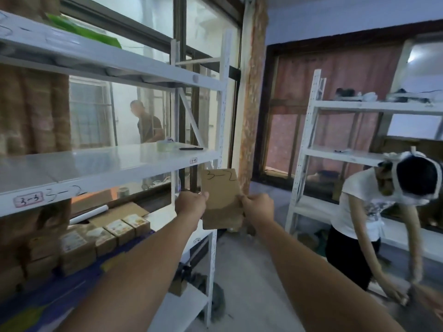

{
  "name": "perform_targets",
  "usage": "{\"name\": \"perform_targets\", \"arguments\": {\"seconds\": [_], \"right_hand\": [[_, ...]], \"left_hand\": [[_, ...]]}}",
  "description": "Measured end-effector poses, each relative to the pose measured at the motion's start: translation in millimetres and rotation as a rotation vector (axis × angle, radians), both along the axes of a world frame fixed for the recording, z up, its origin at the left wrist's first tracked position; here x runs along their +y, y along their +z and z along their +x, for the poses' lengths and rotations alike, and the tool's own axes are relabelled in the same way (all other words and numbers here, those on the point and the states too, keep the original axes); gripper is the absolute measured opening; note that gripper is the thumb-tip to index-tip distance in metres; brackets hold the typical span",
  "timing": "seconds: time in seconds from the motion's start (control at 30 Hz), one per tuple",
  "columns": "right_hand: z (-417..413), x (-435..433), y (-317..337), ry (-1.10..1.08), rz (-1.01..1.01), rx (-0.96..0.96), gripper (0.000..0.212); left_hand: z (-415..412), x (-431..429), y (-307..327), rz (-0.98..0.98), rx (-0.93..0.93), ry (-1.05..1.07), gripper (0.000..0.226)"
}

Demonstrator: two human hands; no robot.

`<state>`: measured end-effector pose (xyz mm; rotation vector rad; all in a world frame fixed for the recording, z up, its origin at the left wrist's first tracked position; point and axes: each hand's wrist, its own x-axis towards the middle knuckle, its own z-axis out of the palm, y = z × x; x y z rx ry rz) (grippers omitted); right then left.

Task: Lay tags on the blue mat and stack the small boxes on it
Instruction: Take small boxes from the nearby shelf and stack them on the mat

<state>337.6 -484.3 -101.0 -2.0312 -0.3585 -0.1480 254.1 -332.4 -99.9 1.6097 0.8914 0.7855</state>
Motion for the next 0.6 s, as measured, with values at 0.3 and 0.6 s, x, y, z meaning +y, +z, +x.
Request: {"name": "perform_targets", "arguments": {"seconds": [0.3,0.6], "right_hand": [[53,66,-57,0.132,-0.07,0.09,0.036],[95,211,-121,0.284,-0.15,0.167,0.034]], "left_hand": [[41,62,-64,-0.059,0.127,0.118,0.034],[57,180,-119,-0.072,0.227,0.261,0.034]]}}
